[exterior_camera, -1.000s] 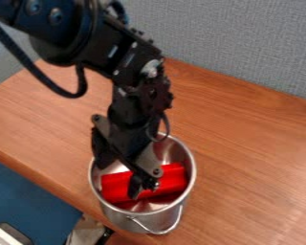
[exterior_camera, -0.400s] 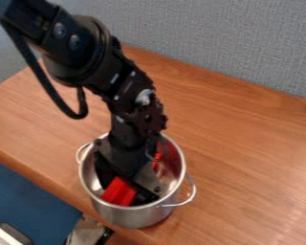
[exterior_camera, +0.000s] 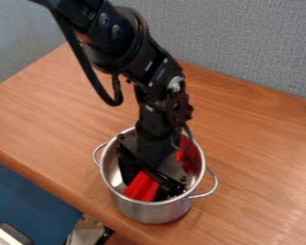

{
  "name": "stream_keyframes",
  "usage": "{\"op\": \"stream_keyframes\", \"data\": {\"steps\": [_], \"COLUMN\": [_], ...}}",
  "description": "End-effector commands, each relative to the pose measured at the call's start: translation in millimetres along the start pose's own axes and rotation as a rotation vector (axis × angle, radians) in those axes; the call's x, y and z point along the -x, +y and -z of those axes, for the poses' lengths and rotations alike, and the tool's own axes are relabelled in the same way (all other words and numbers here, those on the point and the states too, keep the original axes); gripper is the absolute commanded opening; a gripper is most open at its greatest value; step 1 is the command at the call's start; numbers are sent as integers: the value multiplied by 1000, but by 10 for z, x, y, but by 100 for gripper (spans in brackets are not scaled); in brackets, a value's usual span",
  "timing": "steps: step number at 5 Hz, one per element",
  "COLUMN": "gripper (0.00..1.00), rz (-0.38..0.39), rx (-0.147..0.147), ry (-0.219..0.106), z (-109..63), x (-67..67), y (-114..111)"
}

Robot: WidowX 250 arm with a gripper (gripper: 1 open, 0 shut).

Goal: Move the red object from the metal pot to the table

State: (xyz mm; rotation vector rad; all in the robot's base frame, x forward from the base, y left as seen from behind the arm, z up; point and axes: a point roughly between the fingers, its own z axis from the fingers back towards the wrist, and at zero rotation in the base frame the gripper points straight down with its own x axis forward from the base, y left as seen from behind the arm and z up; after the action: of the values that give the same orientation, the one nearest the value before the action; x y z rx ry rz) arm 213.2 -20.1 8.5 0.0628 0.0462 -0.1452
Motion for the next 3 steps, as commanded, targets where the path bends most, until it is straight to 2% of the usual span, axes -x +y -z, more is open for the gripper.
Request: {"op": "stream_keyframes", "data": {"steps": [1,2,3], "gripper": [0,0,100], "rz": [18,33,-67], "rx": [-25,-54,-97], "ry": [-51,-106,-73], "z": [-43,-74,-84], "x": [-22,-47,-106], "y": [-237,-437,-421]}}
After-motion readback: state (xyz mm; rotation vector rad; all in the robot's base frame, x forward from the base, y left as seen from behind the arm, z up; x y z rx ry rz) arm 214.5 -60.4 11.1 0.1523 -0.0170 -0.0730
